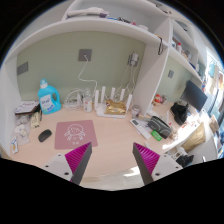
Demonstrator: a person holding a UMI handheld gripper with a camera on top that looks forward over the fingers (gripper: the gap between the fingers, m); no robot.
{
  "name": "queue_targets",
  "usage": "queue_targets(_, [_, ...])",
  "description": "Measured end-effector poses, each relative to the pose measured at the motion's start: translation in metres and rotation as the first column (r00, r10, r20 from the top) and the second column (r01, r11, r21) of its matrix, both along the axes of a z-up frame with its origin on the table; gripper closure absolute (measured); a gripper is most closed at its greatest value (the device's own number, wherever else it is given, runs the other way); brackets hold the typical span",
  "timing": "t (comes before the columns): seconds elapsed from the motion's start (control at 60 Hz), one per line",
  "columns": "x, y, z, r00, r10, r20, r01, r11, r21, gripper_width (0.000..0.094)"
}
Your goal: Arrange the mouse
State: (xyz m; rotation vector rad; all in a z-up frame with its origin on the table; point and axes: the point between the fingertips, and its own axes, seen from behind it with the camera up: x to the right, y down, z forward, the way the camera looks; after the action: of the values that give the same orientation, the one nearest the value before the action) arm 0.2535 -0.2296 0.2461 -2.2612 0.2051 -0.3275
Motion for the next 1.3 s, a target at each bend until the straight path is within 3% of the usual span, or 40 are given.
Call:
queue_targets(0.333, [-0.056,-0.018,-0.043,1.000,-0.008,0.012,0.008,1.000,0.006,0.0084])
queue_targets(0.433, [-0.106,-0.025,-0.077,0.999,0.030,-0.020,-0.030,1.000,0.001,0.0084])
queue_targets(0.55, [-0.186,-0.018,-0.124,0.987,0.124,-0.106,-0.125,0.992,-0.003,0.0084])
queue_targets(0.75, [-0.302,0.045,-0.175,0.940,0.282,-0.195,-0.274,0.960,0.065,0.0084])
queue_targets(0.933, [-0.357,0.127,-0.214,0.914,0.342,-0.216,-0.322,0.939,0.123,0.0087])
queue_targets(1.3, [-0.381,0.219,-0.257,0.906,0.317,-0.280,-0.315,0.948,0.054,0.0092])
